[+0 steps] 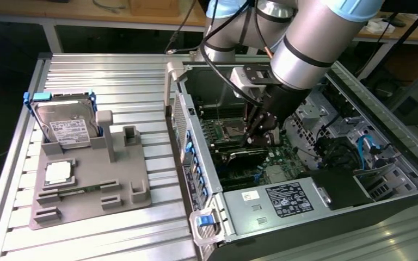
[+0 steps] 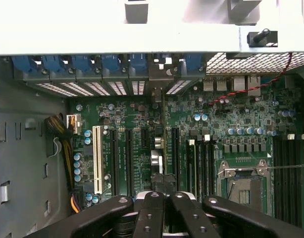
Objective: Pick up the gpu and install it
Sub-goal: 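Press down on the gpu until it lock into place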
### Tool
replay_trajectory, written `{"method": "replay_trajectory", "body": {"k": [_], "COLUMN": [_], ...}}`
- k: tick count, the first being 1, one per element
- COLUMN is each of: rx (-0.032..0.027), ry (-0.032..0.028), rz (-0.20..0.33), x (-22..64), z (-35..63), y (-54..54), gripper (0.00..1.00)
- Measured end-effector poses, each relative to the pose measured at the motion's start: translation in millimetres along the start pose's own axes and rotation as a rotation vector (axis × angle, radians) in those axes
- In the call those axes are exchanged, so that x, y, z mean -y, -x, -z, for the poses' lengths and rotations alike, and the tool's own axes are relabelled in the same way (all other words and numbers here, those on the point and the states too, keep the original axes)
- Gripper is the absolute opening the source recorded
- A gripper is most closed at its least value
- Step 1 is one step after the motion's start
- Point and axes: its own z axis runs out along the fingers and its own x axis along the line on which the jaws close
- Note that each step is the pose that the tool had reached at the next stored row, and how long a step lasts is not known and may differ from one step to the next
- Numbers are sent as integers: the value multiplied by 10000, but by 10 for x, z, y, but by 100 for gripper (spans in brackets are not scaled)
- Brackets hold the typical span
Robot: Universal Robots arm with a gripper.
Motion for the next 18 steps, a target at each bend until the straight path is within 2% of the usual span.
{"method": "replay_trajectory", "body": {"k": [3,4,5,8,12,14,15,16,17,18], "rx": [40,67,93,172,206,204,198,202,213,224], "ry": [323,484,618,1116,1837,2223,2528,2930,3113,3269], "rz": [-13,-18,-23,-42,-81,-106,-126,-150,-158,-165], "x": [79,106,127,177,199,229,259,303,314,314], "z": [7,9,12,15,18,20,23,27,25,18], "y": [2,3,4,5,6,7,8,9,9,8], "gripper": [11,11,11,11,11,11,11,11,11,11]}}
